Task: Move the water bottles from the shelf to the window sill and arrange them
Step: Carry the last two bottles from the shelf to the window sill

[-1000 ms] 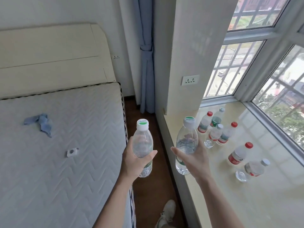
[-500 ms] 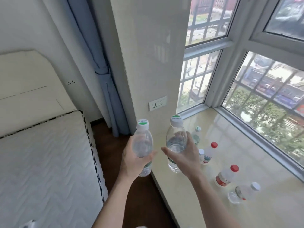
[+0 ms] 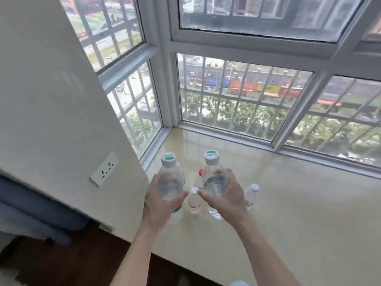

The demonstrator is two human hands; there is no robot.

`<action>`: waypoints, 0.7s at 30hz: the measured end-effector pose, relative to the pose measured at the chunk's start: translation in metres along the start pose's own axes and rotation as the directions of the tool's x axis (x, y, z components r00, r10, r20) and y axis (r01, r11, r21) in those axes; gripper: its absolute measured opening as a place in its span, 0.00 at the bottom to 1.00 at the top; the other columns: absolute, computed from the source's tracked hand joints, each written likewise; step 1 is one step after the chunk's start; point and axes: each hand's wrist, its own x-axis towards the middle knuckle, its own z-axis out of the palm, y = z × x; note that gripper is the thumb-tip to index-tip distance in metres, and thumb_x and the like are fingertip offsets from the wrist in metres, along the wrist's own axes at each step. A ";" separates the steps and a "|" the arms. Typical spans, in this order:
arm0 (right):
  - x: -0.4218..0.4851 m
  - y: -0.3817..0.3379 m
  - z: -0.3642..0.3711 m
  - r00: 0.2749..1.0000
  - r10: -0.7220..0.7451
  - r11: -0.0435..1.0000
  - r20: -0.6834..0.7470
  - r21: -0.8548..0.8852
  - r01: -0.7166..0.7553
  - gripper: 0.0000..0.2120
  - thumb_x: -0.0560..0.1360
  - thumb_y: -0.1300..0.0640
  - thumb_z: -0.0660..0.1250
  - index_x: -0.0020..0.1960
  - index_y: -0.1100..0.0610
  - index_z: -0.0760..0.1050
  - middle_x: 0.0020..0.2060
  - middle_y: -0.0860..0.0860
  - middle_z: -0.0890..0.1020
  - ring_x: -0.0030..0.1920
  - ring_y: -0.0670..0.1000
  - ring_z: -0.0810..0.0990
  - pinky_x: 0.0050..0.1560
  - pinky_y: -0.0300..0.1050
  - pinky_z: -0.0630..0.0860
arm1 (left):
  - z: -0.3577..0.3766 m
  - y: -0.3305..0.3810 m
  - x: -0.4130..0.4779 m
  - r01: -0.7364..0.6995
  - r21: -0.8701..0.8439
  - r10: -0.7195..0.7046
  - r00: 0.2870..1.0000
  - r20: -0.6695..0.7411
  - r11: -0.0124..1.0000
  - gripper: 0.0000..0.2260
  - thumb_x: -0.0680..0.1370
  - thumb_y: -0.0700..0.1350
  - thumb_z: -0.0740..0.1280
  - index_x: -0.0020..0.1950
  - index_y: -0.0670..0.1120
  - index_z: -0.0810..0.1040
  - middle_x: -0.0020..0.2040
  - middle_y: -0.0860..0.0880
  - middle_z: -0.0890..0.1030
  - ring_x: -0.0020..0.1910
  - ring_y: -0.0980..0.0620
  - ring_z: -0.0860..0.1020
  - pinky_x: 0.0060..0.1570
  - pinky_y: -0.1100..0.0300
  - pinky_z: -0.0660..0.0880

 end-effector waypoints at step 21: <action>-0.066 0.230 -0.033 0.776 0.437 0.894 -0.456 0.120 -0.433 0.27 0.56 0.43 0.82 0.50 0.47 0.75 0.45 0.41 0.83 0.49 0.46 0.82 0.53 0.50 0.79 | 0.158 -0.148 0.003 0.141 0.123 -0.183 0.856 0.484 0.982 0.27 0.66 0.47 0.81 0.57 0.62 0.70 0.52 0.72 0.75 0.55 0.74 0.72 0.48 0.79 0.67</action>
